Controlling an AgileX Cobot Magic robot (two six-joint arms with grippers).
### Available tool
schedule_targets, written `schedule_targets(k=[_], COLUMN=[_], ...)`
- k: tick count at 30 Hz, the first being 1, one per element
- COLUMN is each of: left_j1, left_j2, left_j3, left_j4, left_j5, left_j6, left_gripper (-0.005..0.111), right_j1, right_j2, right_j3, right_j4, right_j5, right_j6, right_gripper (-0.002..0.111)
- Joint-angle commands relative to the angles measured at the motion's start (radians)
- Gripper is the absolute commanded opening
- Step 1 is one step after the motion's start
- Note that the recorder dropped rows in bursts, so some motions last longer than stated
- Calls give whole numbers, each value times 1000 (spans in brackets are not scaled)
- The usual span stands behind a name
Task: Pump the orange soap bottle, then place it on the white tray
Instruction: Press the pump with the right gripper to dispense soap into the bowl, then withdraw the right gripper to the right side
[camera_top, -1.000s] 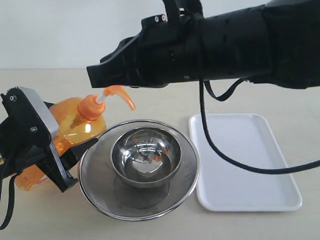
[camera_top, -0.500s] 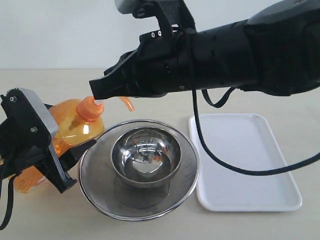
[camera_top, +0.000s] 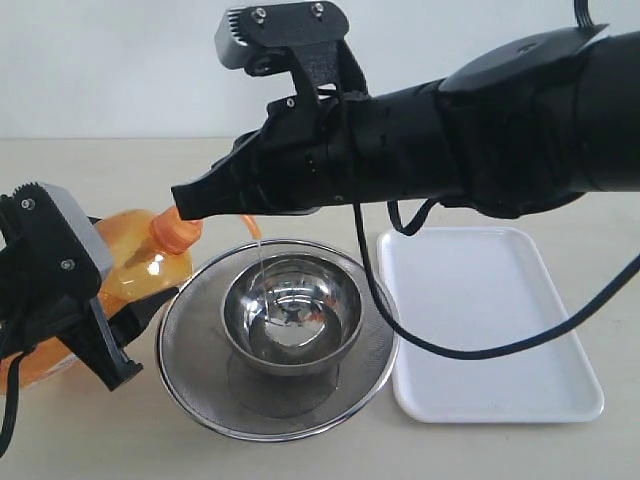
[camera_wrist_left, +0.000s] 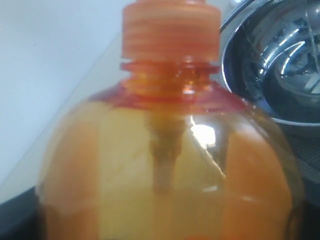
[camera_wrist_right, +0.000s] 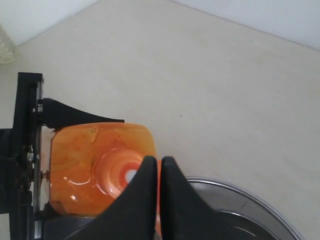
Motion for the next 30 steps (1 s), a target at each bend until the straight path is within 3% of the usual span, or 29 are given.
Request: schedule_targets(k=[1, 13, 24, 30], left_j1=[-14, -10, -10, -10], left_j2=[-8, -8, -8, -10], left_j3=[-16, -16, -16, -16], left_j4=[31, -53, -70, -86], left_j5=[-132, -158, -170, -181], left_j6=[-69, -113, -164, -186], left_gripper=[5, 5, 5, 5], right_j1=[30, 30, 30, 30], right_j2=[33, -243, -705, -882], right_j3=[17, 59, 422, 617], right_j4=[-20, -23, -35, -113], right_j5=[33, -174, -451, -602], right_j6=[-7, -4, 36, 231], right_gripper=[0, 0, 0, 0])
